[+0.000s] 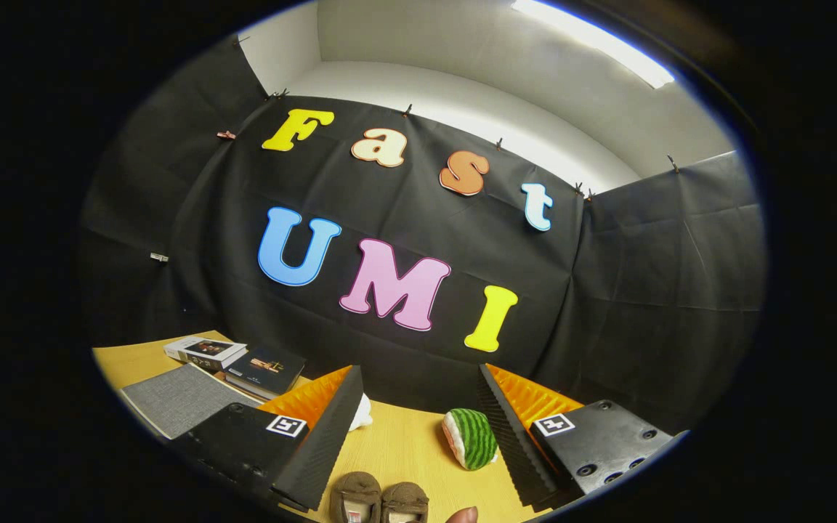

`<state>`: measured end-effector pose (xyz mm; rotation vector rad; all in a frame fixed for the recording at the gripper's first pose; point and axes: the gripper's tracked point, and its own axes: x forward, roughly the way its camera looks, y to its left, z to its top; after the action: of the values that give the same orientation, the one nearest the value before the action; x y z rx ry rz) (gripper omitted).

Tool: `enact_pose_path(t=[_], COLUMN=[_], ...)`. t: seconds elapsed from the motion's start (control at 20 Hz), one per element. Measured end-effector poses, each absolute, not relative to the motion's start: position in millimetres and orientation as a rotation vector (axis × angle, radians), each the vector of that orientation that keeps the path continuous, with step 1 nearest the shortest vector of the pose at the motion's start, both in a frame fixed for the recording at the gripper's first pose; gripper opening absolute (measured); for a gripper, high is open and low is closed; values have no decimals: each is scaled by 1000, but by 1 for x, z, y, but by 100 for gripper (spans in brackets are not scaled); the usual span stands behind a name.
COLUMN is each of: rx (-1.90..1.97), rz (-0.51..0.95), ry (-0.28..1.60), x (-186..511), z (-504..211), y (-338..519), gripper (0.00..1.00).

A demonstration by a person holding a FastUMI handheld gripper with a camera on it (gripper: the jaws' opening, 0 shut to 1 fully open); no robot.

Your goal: Open the storage box then place both shoes into the box .Put the left shoe in first, then the right shoe, with the right side of both shoes facing outward in a uniform manner.

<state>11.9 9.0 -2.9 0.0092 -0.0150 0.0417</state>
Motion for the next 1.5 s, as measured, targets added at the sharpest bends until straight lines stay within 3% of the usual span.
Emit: enact_pose_path(t=[0.55, 0.8, 1.1, 1.5], rx=[80, 242, 589, 1041], rz=[137, 367, 751, 1013], ry=[19, 101, 333, 691], x=[23, 30, 16, -1], z=[-19, -45, -94, -160], y=[20, 59, 125, 179], gripper=[97, 97, 99, 98])
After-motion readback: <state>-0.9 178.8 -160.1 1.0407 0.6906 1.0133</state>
